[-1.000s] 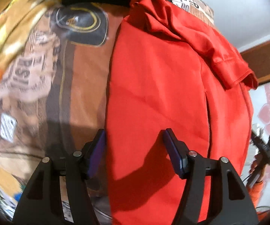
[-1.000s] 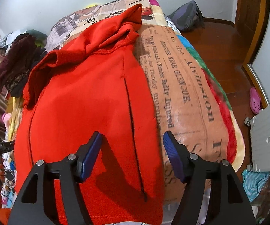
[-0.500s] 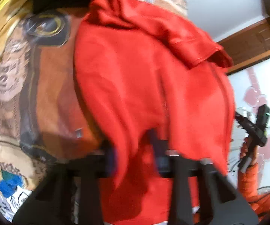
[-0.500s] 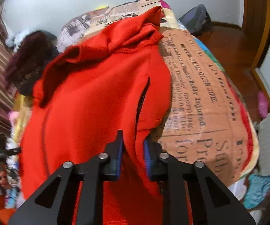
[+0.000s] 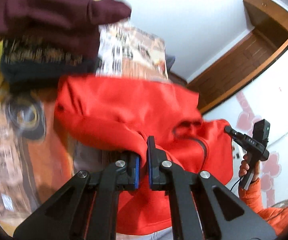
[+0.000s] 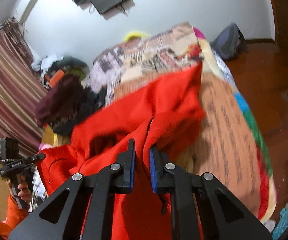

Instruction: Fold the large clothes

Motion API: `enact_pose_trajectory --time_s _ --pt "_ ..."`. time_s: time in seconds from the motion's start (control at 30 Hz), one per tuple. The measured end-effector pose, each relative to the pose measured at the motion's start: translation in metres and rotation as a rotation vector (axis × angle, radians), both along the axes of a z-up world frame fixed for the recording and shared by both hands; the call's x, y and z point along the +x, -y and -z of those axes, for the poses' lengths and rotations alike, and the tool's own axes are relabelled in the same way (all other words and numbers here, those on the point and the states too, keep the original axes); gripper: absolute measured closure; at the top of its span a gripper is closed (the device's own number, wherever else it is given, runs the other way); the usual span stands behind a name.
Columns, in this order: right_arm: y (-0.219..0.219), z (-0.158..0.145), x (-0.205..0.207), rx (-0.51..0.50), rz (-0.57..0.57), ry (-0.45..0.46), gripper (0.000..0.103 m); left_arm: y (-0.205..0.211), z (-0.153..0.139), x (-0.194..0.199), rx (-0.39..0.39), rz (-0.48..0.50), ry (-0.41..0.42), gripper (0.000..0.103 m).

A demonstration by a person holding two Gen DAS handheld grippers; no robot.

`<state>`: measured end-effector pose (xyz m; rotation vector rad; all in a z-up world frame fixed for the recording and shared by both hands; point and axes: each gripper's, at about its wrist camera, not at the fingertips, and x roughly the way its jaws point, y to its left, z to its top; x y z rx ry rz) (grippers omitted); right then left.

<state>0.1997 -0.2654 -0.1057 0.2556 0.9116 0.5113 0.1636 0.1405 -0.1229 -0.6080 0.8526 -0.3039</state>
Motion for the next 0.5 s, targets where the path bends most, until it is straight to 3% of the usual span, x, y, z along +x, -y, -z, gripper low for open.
enact_pose_trajectory --time_s 0.2,0.37,0.5 --pt "0.000 -0.015 0.060 0.005 0.062 0.071 0.092 -0.036 -0.005 0.047 0.044 -0.178 0.053 0.098" --pt "-0.013 0.013 0.109 -0.035 0.096 0.032 0.092 -0.054 0.032 0.093 0.098 -0.275 0.003 0.098" --pt "-0.023 0.044 0.136 -0.085 0.105 -0.016 0.092 -0.044 0.065 0.119 0.244 -0.268 -0.071 0.096"
